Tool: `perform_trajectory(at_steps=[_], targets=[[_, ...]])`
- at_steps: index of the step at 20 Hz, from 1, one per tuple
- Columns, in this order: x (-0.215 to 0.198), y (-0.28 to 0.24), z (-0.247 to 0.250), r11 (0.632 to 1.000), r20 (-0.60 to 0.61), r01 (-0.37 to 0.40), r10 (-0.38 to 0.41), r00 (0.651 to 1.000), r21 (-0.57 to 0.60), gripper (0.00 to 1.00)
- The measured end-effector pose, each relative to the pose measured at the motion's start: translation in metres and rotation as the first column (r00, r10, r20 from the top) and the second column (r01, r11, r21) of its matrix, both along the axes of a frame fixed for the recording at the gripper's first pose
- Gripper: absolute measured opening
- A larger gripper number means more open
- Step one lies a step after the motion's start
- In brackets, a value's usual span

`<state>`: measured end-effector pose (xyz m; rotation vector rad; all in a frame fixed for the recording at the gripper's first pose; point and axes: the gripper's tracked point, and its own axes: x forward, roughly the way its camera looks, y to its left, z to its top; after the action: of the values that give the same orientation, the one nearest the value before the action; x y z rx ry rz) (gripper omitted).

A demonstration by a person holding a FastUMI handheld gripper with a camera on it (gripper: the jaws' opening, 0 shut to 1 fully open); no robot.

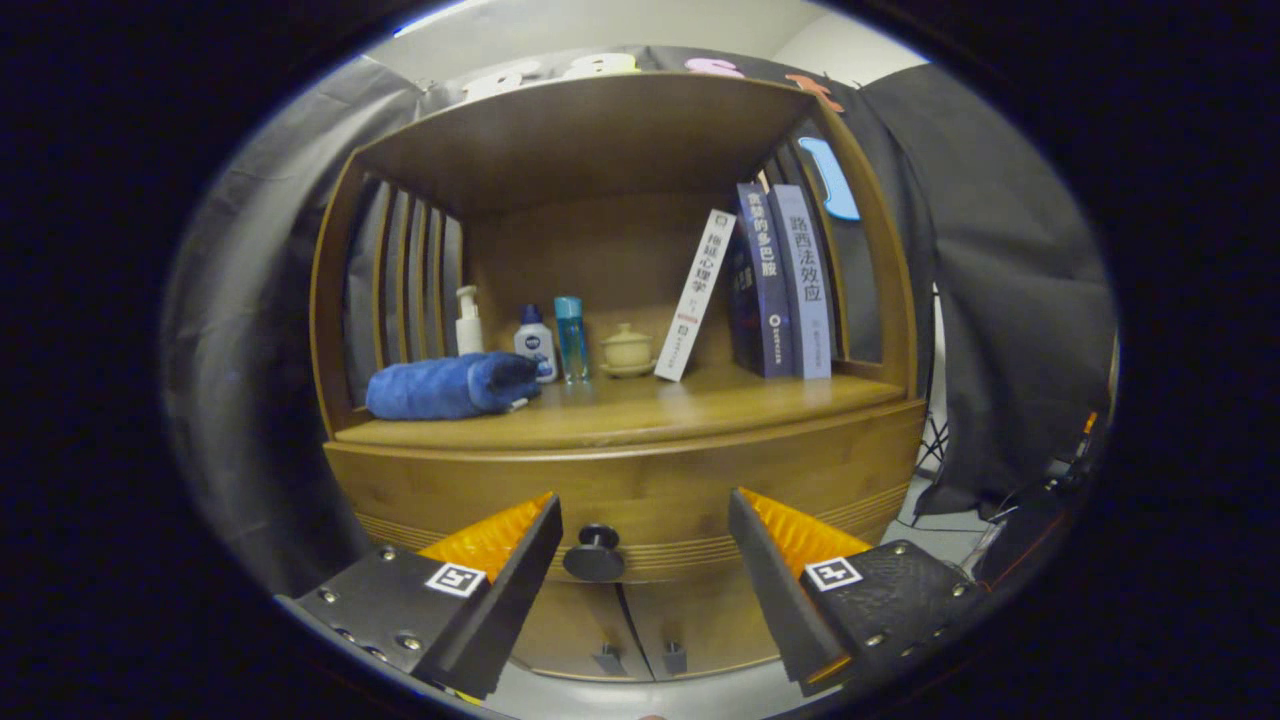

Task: Pull open the drawer, take out the items inside it, and place them on the countertop above the cabinet.

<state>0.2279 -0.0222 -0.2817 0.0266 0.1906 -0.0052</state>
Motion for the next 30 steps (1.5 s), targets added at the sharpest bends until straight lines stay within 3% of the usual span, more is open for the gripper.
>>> perform_trajectory(at_steps=[4, 8, 11, 13, 19, 21, 30], targets=[[0.014, 0.018, -0.038, 0.999, -0.050, -0.046, 0.045, 0.998, -0.019, 1.00], [0.030, 0.033, -0.051, 0.997, -0.058, -0.065, 0.064, 0.996, -0.027, 0.69], [0.031, 0.032, -0.052, 0.994, -0.042, -0.033, 0.029, 0.999, -0.103, 0.45], [0.032, 0.032, -0.051, 0.992, -0.031, -0.021, 0.017, 0.999, -0.126, 0.38], [0.026, 0.031, -0.050, 0.993, -0.036, -0.012, 0.007, 0.999, -0.115, 0.38], [0.018, 0.030, -0.049, 0.996, -0.028, -0.001, -0.001, 1.000, -0.095, 0.24], [-0.054, 0.021, -0.042, 0.997, -0.019, -0.010, 0.008, 1.000, -0.077, 0.24]])
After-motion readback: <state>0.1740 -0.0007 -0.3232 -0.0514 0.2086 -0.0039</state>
